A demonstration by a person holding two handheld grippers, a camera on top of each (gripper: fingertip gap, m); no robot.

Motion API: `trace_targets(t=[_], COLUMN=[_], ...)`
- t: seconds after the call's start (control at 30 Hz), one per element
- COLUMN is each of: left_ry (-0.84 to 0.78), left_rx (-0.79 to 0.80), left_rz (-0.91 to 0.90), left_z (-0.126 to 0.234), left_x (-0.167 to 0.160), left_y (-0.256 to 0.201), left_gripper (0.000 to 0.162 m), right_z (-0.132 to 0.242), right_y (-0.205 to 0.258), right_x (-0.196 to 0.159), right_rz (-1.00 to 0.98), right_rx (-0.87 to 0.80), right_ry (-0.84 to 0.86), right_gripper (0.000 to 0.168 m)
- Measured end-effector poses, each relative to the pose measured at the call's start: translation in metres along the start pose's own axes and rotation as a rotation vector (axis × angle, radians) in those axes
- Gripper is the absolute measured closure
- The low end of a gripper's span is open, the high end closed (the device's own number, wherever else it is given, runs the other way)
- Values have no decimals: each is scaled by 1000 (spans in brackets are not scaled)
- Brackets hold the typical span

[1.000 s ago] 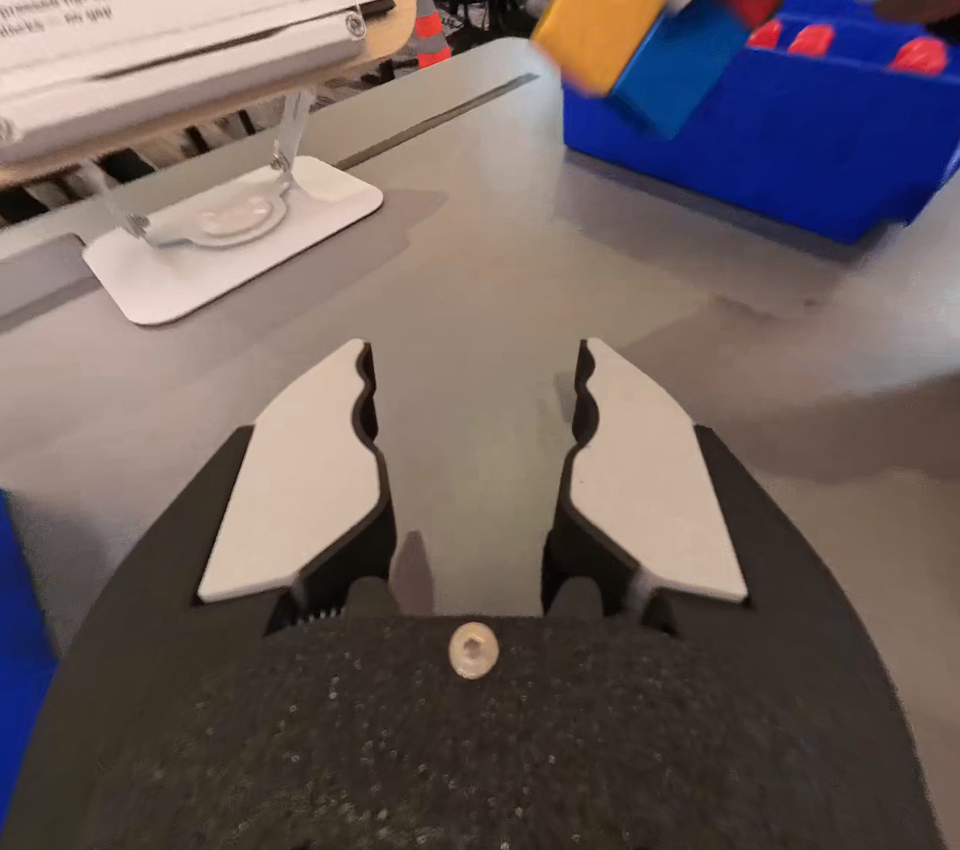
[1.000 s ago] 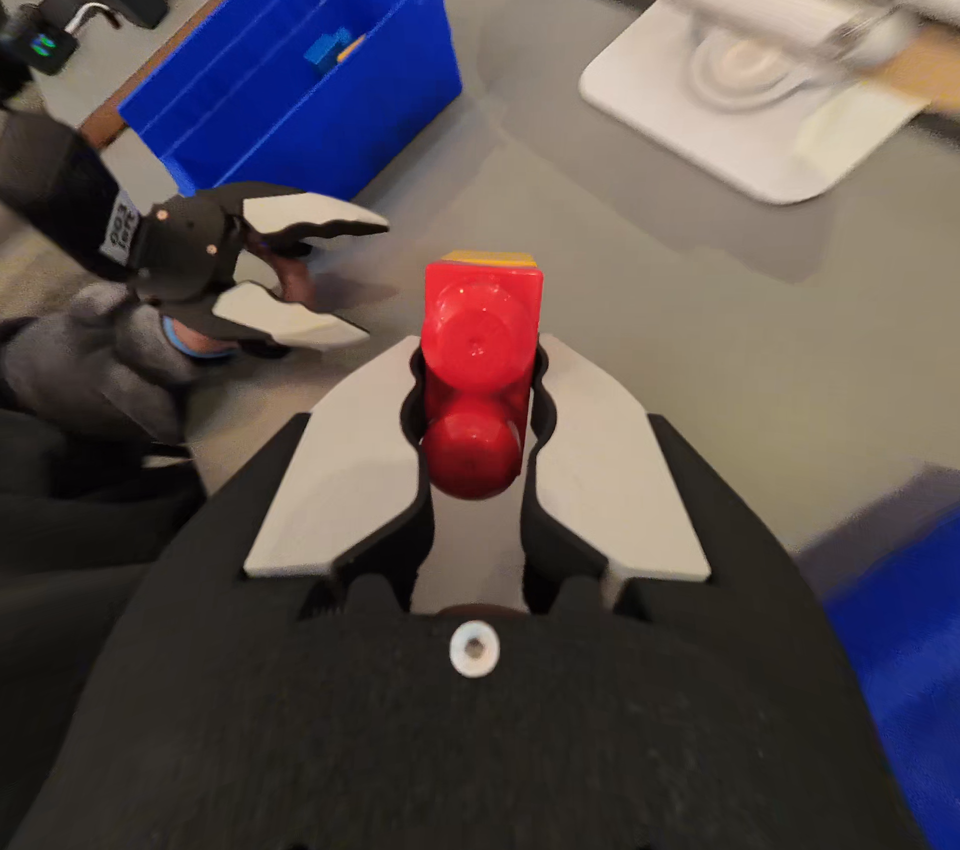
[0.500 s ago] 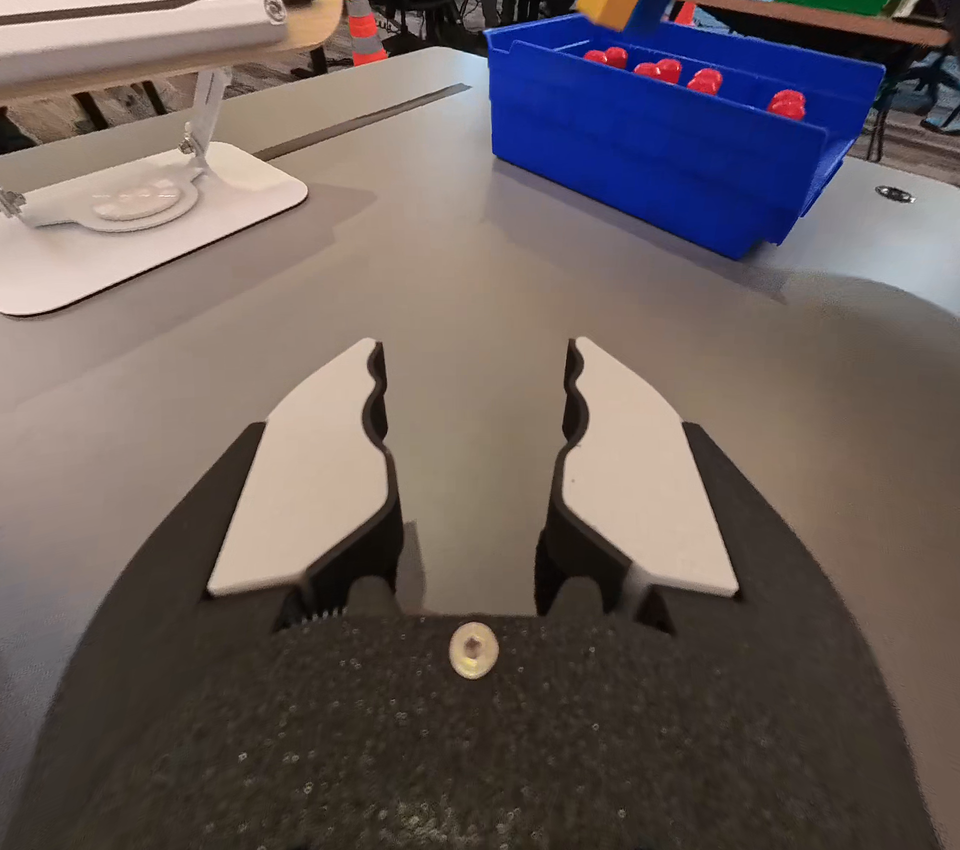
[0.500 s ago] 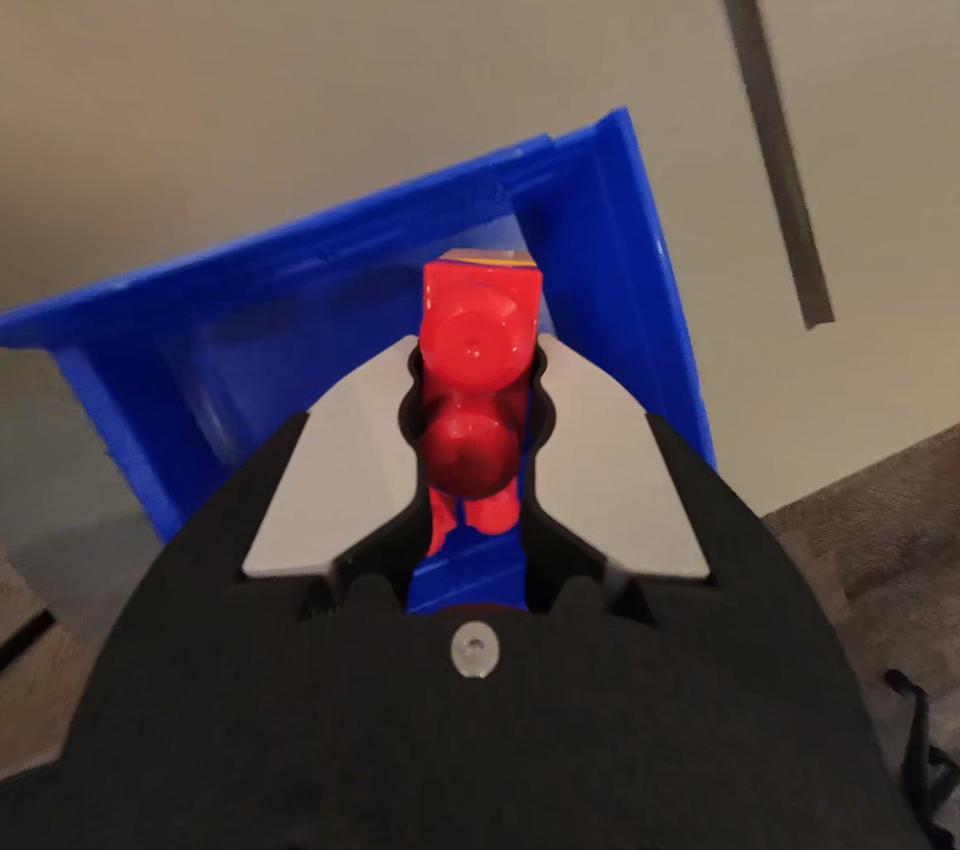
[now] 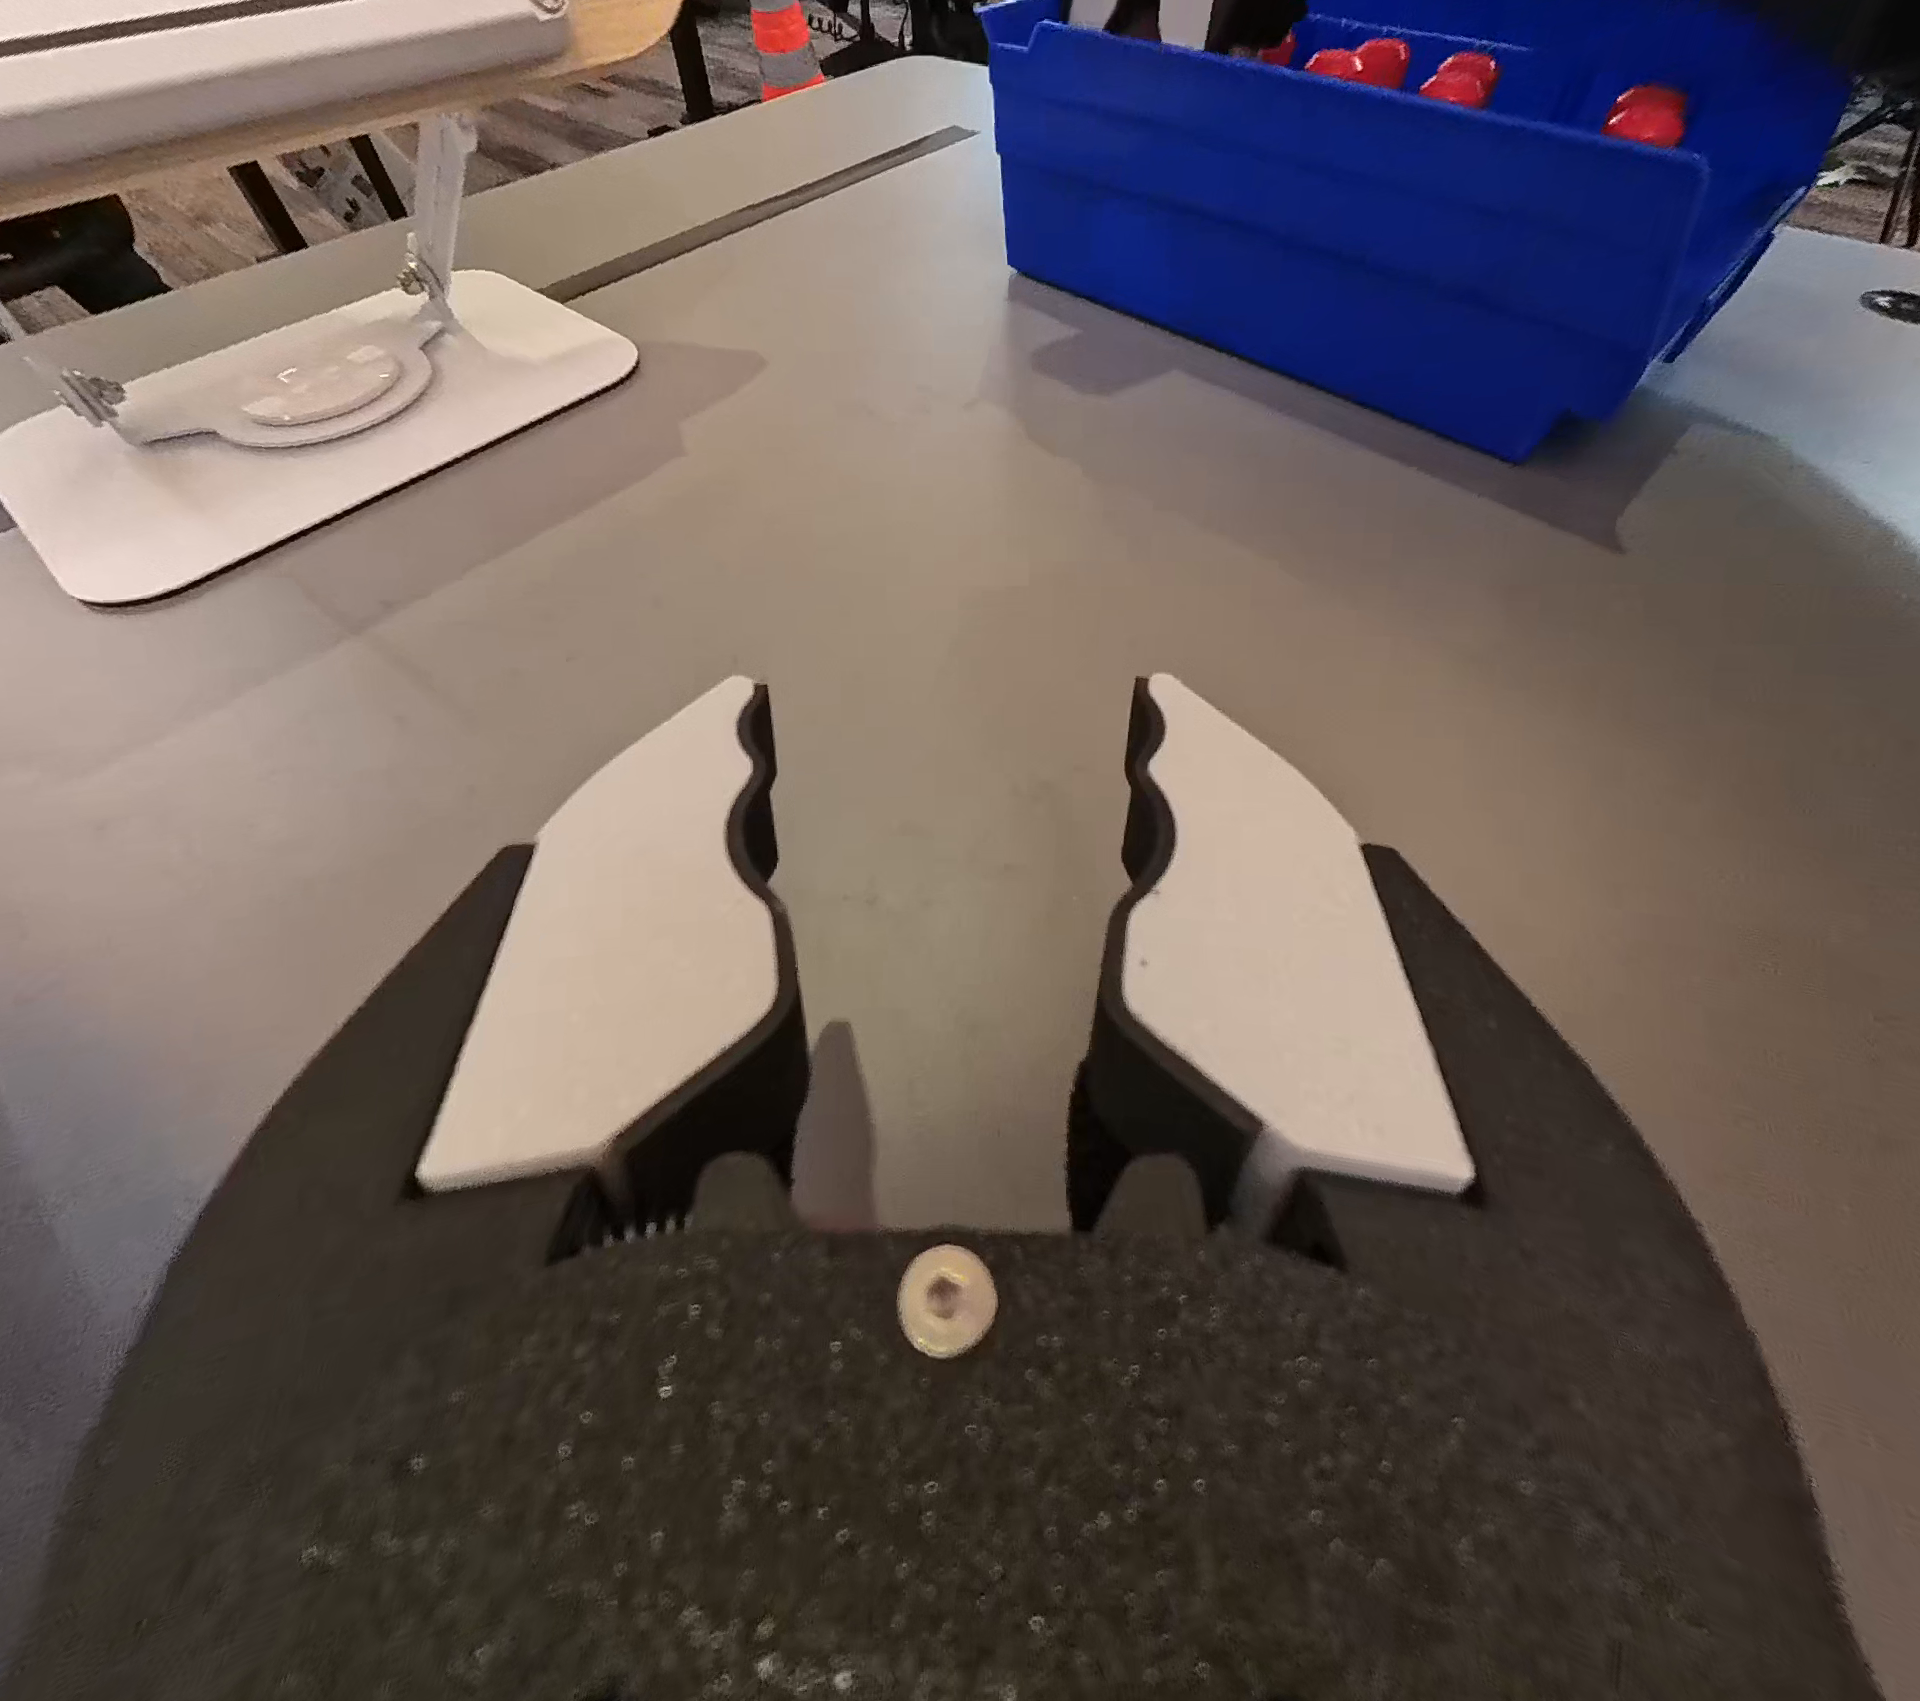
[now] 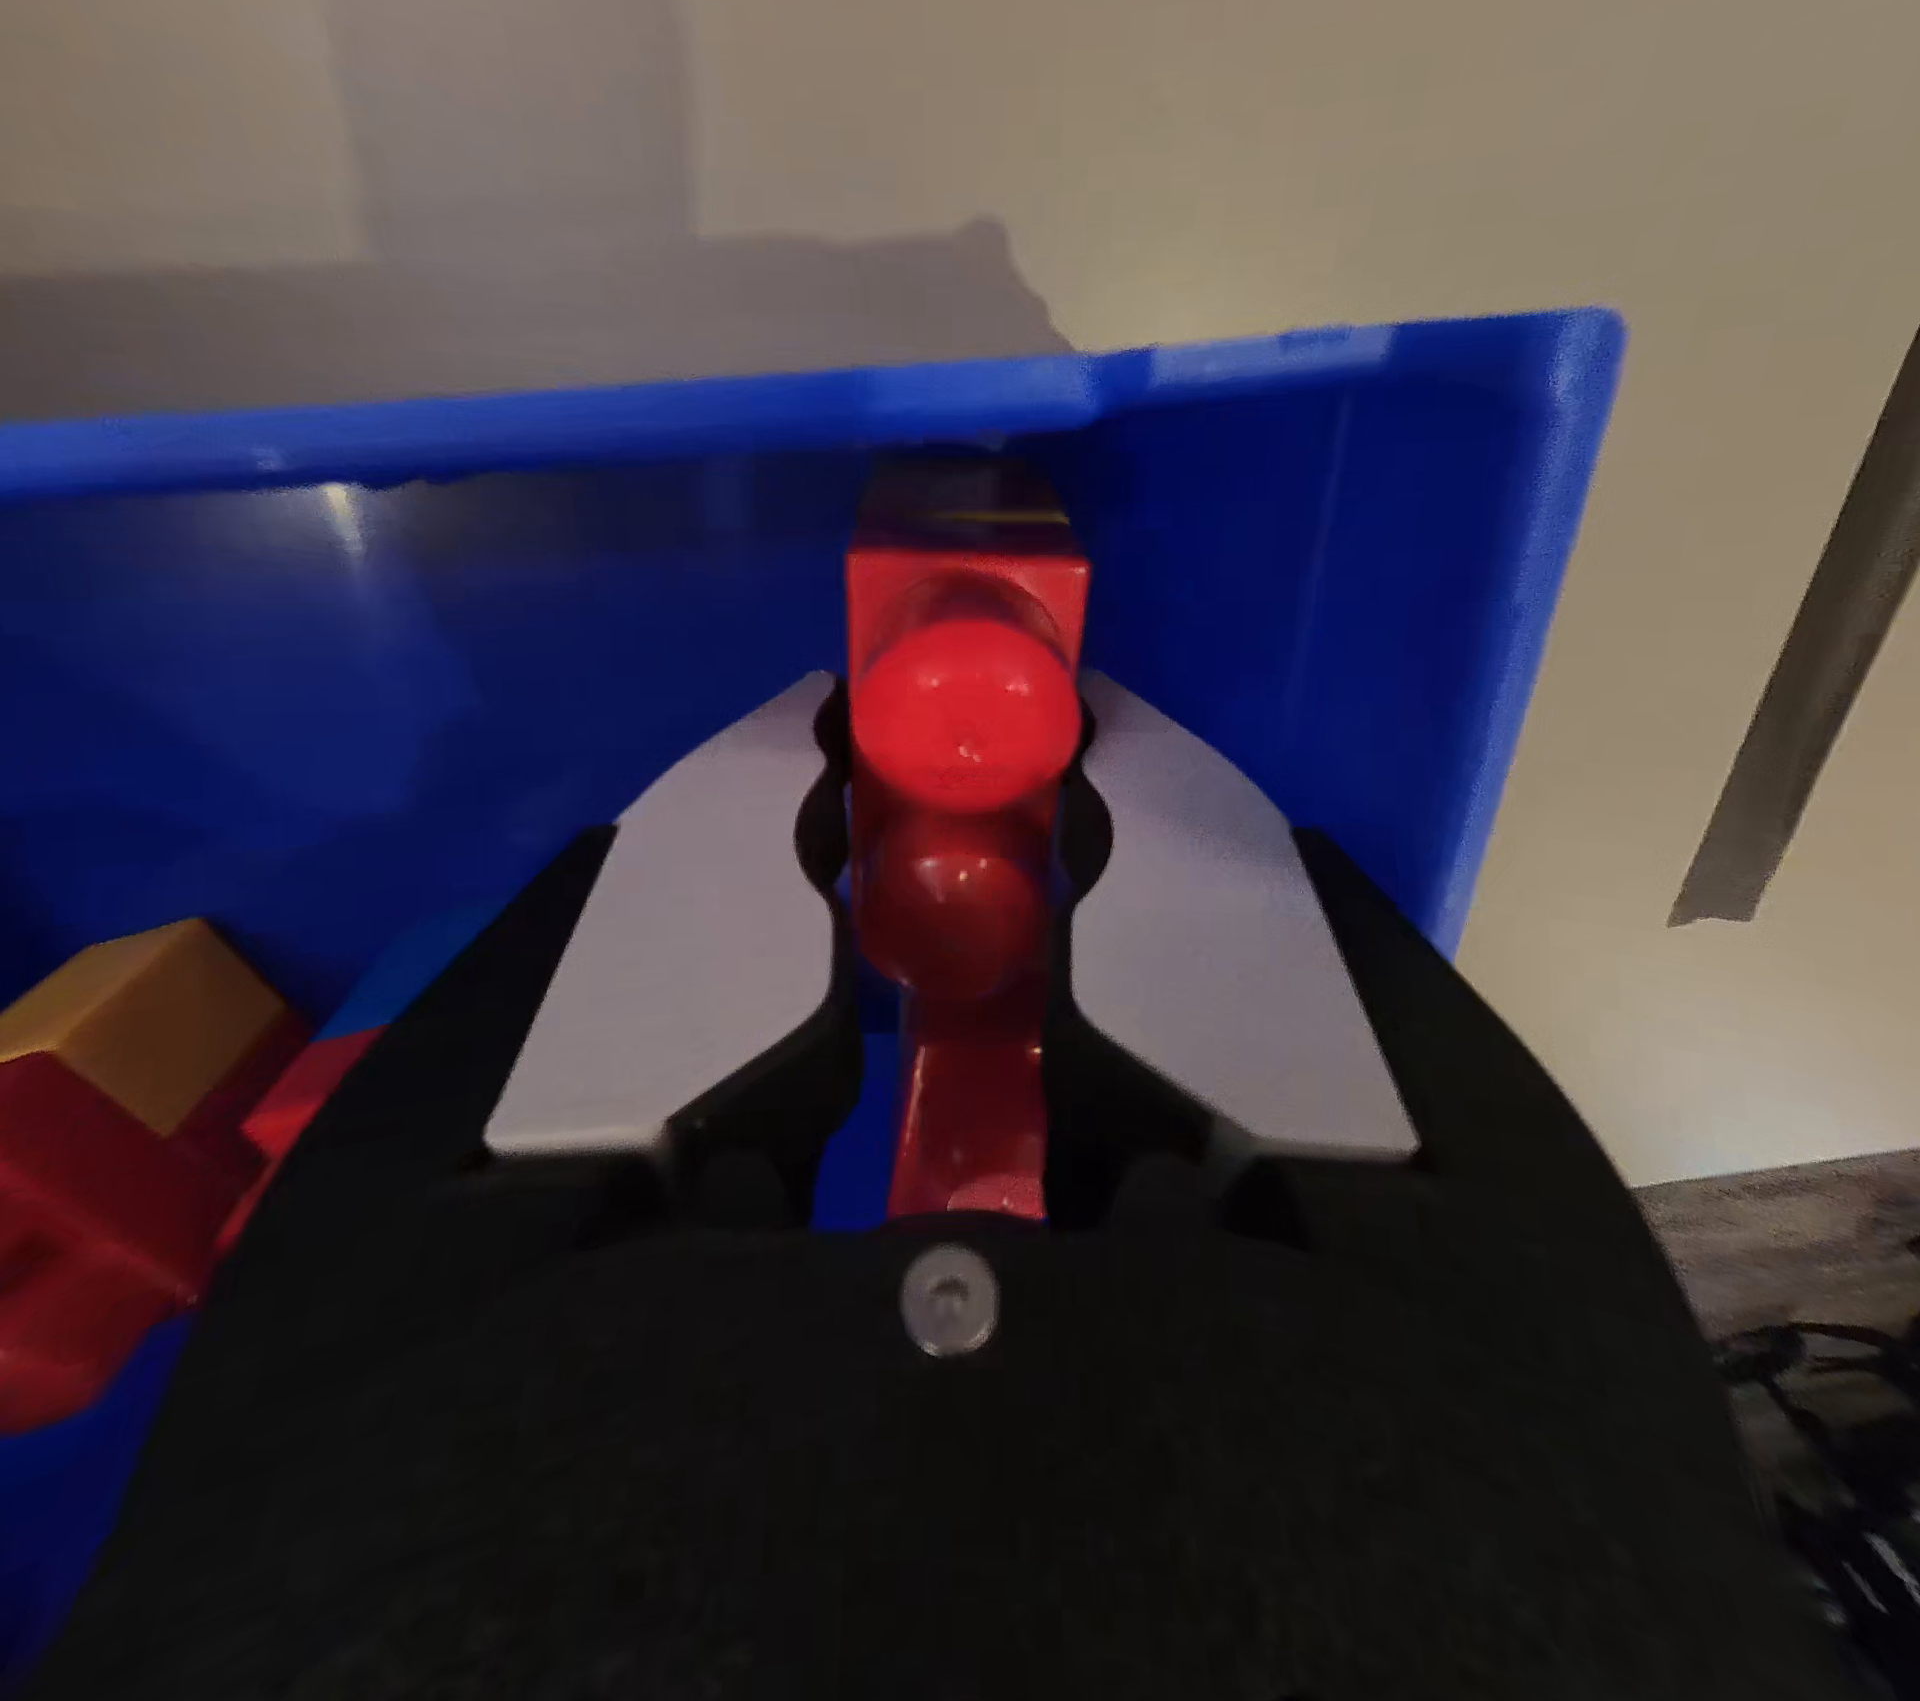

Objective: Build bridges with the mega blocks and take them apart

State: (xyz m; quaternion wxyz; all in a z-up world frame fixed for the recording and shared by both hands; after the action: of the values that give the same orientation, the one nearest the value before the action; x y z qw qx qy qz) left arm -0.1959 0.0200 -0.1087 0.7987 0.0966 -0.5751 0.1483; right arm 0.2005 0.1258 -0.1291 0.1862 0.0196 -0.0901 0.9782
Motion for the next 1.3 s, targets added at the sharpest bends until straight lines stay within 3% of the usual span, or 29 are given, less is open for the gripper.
trace_targets(t=[0.07,0.17,0.3,0.43,0.53,0.57,0.63,0.7,0.83,0.9,1.07,1.2,1.3], left_ry=[-2,-7,-26,-34,-35,-36,-43,-39,-6,19,120,302,498], left_rx=[-12,-23,-17,-15,0,1,10,30,69,83,136,293,373], left_rz=[21,44,50,84,121,128,128,121,109,108,65,40,96], left_z=[-1,0,7,11,17,19,24,31,47,57,106,167,184], left_x=[-1,-1,2,4,7,8,9,8,2,-1,13,24,-5], left_y=[1,2,5,9,11,10,6,0,-16,-22,-11,54,114], left_gripper=[97,97,97,96,96,96,96,96,96,97,97,96,97], right_z=[-2,15,104,201,232,228,206,174,97,77,60,56,57], right_y=[-1,0,-6,18,77,100,147,184,238,255,256,252,251], right_x=[0,-7,-12,5,41,53,86,120,190,214,224,213,209], right_rz=[25,4,-90,-369,-547,-605,-633,-635,-628,-593,-561,-649,-695], right_rx=[-39,-78,-310,-537,-502,-457,-338,-324,-283,-241,-240,-173,-122], right_ry=[-14,11,-99,-485,-935,-1032,-1163,-1231,-1220,-1233,-1176,-1223,-1258], right_gripper=[130,116,111,104,104,111,105,105,105,107,109,113,113])
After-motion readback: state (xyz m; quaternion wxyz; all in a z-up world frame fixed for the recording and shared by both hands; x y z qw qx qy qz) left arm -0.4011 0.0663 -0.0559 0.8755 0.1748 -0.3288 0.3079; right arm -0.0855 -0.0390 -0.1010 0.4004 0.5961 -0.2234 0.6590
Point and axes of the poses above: each gripper's, where its closed fingertips meet, z back along the fingers, x out of its top, y = z × x across the jaws, the point moved 4 cm from there along z, back along the fingers, and after that the axes turned 6 degrees about -x, right-handed, at the moved point
